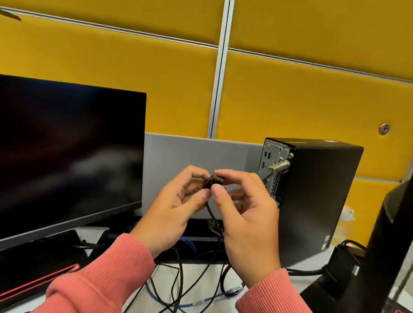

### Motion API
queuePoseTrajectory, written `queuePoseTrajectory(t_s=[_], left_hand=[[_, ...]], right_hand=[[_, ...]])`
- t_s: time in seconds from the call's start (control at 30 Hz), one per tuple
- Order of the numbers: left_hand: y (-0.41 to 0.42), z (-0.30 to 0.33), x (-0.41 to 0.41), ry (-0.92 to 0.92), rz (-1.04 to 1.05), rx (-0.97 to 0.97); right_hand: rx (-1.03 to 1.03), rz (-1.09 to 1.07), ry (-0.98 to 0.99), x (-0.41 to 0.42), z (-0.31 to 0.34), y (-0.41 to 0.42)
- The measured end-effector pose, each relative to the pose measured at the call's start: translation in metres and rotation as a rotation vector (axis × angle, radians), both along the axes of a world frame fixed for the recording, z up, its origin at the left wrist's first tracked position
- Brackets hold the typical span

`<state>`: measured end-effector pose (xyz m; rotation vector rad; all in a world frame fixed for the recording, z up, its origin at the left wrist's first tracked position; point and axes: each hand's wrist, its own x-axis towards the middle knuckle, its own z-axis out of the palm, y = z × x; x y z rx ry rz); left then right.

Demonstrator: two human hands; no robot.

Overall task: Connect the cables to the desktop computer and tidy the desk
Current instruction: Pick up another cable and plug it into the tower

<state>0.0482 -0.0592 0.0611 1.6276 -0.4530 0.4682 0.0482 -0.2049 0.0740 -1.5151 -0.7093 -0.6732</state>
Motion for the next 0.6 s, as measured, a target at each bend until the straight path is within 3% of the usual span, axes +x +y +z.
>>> queuePoseTrajectory(t_s=[0.3, 0.6], left_hand=[[-0.001, 0.000, 0.002, -0.033, 0.003, -0.016], [0.003, -0.001, 0.001, -0.141, 0.087, 0.161]], right_hand=[[0.070, -0.004, 0.024, 0.004, -0.002, 0.001], [0.034, -0.056, -0.033, 0.011, -0.012, -0.001]])
